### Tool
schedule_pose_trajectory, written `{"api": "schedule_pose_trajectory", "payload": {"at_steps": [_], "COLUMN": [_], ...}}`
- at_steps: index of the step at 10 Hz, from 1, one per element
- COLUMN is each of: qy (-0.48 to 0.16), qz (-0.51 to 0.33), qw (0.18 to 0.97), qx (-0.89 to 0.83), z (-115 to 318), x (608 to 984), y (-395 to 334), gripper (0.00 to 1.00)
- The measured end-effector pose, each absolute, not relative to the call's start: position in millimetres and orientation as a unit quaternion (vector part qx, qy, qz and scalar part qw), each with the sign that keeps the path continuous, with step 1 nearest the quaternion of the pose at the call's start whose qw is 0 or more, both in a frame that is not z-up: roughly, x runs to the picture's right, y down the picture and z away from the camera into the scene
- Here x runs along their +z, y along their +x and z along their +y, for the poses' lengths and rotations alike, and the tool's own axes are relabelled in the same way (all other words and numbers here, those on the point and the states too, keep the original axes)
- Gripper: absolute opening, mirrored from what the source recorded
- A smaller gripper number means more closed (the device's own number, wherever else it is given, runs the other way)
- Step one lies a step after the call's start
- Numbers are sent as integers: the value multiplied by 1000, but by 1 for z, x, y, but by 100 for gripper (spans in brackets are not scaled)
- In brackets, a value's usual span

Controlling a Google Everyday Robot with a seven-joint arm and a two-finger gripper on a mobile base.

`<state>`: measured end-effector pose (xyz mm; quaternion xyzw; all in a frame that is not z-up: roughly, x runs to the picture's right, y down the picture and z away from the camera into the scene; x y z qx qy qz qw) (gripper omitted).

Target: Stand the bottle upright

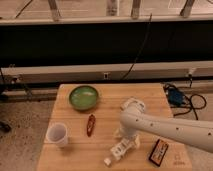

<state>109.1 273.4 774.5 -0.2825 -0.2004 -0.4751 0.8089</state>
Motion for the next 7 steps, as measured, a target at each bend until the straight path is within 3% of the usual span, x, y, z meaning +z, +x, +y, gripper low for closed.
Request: {"api": "schedule_pose_trajectory", "payload": {"at_steps": [7], "qy": [-278], "qz": [-164], "qw": [834], "qx": [-448], "z": [300], "x": [756], "y": [97], "gripper": [80]}}
